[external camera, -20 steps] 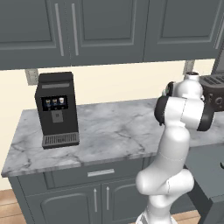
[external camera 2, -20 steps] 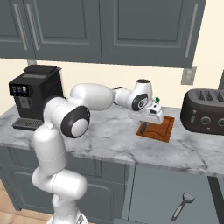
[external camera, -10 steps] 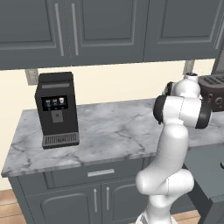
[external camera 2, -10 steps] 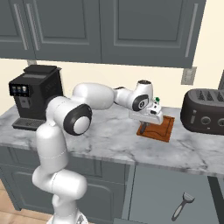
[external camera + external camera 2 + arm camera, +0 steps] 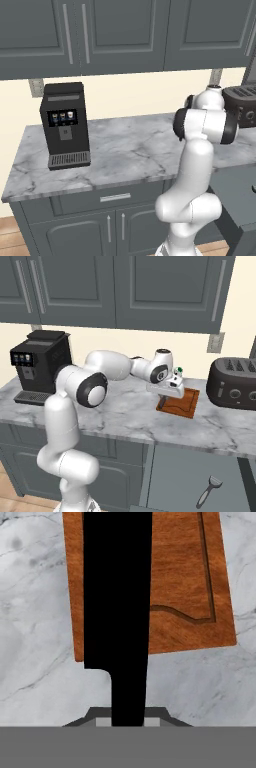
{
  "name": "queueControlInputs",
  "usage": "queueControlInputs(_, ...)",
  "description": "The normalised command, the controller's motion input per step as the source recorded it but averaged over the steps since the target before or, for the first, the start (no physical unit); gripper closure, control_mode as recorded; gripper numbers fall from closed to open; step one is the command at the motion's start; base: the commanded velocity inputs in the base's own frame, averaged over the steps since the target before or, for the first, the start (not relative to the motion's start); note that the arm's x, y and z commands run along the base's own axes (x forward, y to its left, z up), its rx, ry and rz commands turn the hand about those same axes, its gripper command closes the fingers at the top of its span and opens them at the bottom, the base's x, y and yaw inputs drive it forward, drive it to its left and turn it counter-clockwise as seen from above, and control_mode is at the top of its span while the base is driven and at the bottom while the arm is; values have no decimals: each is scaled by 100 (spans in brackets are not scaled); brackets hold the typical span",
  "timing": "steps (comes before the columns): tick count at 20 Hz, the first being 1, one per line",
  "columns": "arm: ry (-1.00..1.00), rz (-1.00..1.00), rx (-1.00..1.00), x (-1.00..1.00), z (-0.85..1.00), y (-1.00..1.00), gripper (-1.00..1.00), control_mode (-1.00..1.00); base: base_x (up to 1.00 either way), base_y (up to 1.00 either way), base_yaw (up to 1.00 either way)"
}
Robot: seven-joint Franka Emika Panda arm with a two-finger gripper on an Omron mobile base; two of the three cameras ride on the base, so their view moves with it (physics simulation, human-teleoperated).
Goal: Open the drawer on the right and place the cutting tools on the cutting board.
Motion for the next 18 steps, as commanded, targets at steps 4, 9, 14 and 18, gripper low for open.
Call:
queueControlInputs(4,0,0,0,15,-17,0,100,-100,0,0,0)
queueControlInputs(9,0,0,0,16,-14,0,100,-100,0,0,0)
queueControlInputs(14,0,0,0,15,-11,0,100,-100,0,0,0)
queueControlInputs(18,0,0,0,21,-4,0,100,-100,0,0,0)
